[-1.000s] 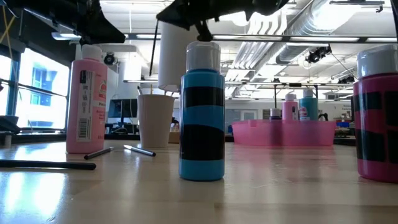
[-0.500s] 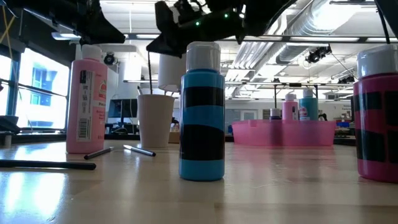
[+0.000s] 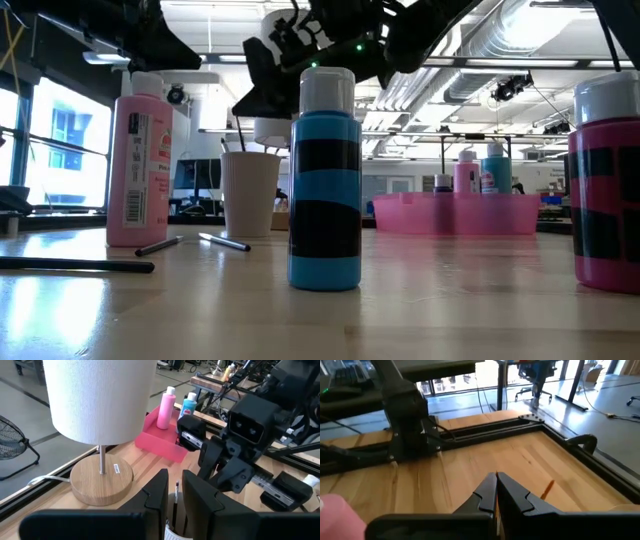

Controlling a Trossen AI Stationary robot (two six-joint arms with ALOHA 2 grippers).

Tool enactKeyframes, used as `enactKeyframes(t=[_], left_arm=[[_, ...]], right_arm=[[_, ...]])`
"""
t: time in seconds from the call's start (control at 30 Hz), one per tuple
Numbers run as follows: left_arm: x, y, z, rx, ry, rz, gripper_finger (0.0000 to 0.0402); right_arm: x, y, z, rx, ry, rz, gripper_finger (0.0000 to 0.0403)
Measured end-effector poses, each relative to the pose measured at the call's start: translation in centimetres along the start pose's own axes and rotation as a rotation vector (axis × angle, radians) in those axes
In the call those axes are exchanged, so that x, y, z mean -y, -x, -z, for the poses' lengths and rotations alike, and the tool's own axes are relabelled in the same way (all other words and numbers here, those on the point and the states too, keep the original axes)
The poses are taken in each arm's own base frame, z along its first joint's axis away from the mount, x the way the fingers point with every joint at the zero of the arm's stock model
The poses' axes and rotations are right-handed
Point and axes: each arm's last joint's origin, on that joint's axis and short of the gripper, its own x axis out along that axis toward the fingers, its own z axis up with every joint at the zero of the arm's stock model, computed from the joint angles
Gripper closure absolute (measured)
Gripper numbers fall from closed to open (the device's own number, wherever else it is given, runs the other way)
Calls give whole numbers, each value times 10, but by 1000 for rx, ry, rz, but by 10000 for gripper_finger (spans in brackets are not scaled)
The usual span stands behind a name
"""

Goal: Pick & Place Paint Supplies
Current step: Put the golden paint brush into the white cup, then put the big pink paint bottle into the pink bin

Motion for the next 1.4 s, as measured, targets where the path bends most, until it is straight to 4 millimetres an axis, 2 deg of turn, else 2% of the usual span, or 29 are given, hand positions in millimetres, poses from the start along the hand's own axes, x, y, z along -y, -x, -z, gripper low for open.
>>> enactKeyframes(t=[0.33, 0.8, 0.93, 1.1, 1.17, 1.23, 1.4], left_arm=[[0, 0, 0, -1, 0, 0, 348], [0, 0, 0, -1, 0, 0, 348], [0, 0, 0, -1, 0, 0, 348], [0, 0, 0, 0, 0, 0, 348], [0, 0, 0, 0, 0, 0, 348], [0, 0, 0, 0, 0, 0, 348], [0, 0, 0, -1, 0, 2, 348]], right_arm=[[1, 0, 8, -81, 20, 5, 400], [0, 0, 5, -50, 60, -20, 397], [0, 2, 0, -32, 63, -26, 364], [0, 3, -1, -35, 67, -14, 284], [-1, 9, -11, -13, 91, -14, 257], [-3, 19, -30, 55, 103, -12, 240], [0, 59, -87, 206, 106, 2, 233]])
